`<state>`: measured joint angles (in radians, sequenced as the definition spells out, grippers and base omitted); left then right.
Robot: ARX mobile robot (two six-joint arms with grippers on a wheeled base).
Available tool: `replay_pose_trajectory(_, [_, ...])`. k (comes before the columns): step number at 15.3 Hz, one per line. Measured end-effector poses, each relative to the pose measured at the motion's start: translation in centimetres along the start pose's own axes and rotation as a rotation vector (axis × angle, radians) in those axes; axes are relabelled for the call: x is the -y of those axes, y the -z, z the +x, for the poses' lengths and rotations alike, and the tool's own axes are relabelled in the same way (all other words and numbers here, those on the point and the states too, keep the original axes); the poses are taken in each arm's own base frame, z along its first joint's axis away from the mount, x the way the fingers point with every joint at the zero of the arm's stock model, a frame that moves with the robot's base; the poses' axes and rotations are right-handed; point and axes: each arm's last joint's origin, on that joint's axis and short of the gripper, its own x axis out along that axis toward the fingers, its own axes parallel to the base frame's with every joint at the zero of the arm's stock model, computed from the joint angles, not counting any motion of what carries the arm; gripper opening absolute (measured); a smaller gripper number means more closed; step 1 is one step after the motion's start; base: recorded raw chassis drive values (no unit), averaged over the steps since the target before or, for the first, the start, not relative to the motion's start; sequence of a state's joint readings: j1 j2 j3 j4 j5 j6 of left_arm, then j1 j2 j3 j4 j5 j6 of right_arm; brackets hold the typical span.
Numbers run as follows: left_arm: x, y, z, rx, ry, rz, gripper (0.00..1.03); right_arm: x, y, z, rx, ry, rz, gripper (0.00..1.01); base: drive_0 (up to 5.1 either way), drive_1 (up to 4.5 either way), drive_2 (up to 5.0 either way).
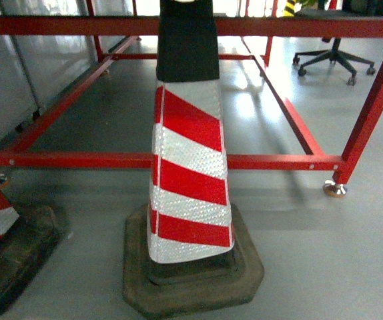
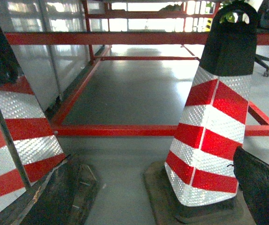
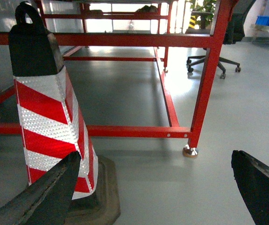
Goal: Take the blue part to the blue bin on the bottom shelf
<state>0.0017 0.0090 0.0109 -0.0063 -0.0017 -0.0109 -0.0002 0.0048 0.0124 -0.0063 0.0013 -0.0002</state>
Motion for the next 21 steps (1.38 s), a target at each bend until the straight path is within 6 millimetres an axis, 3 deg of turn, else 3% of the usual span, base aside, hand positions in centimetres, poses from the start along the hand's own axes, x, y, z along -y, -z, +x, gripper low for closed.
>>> replay_pose_trajectory(21, [0.0,-0.05,0.0,0.005,0.0,0.011,0.98,0.0,-0.04,0.0,0.005,-0.001,0.0,0.98,0.0,0.0,0.0])
